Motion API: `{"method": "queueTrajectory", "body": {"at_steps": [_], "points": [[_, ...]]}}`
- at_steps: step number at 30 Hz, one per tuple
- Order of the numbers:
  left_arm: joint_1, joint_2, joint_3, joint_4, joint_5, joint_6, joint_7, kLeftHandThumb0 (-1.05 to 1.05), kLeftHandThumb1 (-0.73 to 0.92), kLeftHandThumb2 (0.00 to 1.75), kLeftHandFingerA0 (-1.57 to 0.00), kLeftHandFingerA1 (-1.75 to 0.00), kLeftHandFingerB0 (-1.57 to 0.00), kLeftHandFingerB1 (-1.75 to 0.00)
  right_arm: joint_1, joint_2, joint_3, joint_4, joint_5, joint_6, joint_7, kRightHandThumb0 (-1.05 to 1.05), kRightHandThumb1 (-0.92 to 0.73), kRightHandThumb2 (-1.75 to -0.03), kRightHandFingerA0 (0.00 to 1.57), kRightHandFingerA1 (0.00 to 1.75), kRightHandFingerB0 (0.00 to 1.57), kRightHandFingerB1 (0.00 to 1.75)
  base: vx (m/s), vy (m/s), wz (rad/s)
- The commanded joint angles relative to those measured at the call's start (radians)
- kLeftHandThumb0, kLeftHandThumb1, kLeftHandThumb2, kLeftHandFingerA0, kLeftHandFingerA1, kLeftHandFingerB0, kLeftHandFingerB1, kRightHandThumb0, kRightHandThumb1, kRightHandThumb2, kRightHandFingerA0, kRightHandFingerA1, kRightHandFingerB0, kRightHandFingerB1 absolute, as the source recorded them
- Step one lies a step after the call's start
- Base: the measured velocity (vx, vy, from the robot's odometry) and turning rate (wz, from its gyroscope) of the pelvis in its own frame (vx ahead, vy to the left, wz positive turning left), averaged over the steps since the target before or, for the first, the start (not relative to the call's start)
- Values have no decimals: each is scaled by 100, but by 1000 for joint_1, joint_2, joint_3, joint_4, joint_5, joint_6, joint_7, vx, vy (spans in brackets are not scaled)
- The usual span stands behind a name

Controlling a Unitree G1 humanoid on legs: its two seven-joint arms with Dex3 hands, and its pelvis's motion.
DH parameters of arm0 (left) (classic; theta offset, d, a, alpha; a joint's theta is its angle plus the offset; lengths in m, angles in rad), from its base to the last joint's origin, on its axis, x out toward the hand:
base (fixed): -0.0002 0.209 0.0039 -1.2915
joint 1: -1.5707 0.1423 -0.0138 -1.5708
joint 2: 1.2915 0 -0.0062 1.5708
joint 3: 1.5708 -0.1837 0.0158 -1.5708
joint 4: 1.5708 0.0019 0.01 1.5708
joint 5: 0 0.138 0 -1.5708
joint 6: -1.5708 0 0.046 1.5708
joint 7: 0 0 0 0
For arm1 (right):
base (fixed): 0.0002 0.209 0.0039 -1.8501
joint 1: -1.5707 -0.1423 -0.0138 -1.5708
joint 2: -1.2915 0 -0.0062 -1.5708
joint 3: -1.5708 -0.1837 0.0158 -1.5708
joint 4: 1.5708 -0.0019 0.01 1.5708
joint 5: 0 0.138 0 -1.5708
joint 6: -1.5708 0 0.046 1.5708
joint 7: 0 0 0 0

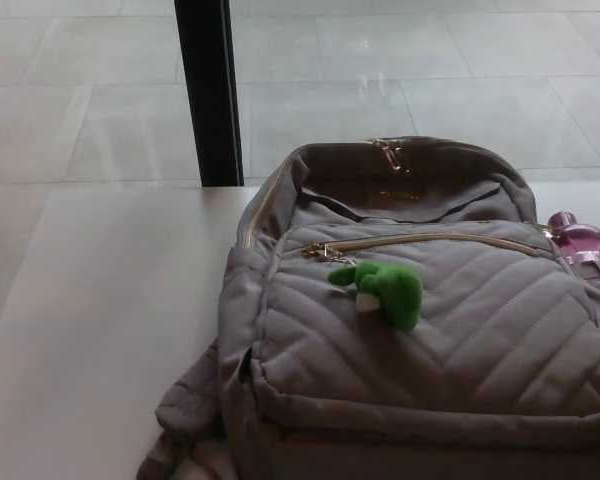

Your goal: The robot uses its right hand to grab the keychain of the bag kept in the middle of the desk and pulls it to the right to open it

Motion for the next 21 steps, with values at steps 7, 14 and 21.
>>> {"method": "queueTrajectory", "body": {"at_steps": [7, 14, 21], "points": [[-14, 1, 7, 30, -20, -38, -26, -51, 55, 57, -70, -61, -54, -43, -110, -97, -161, -30, 138, 207, 26, -80, -64, -100, 26, 65, 3, 24, 0, 0, 0], [-4, 0, -5, 26, -13, -52, -9, -52, 58, 58, -68, -59, -56, -43, -386, -205, -176, -160, 151, 344, 2, -75, -59, -95, 41, 66, 4, 36, 0, 0, 0], [1, -6, 15, 35, -31, -48, -18, -52, 58, 58, -64, -54, -58, -43, -576, -142, -113, -575, 175, 371, -38, -78, -52, -90, 32, 52, 13, 40, 0, 0, 0]]}}
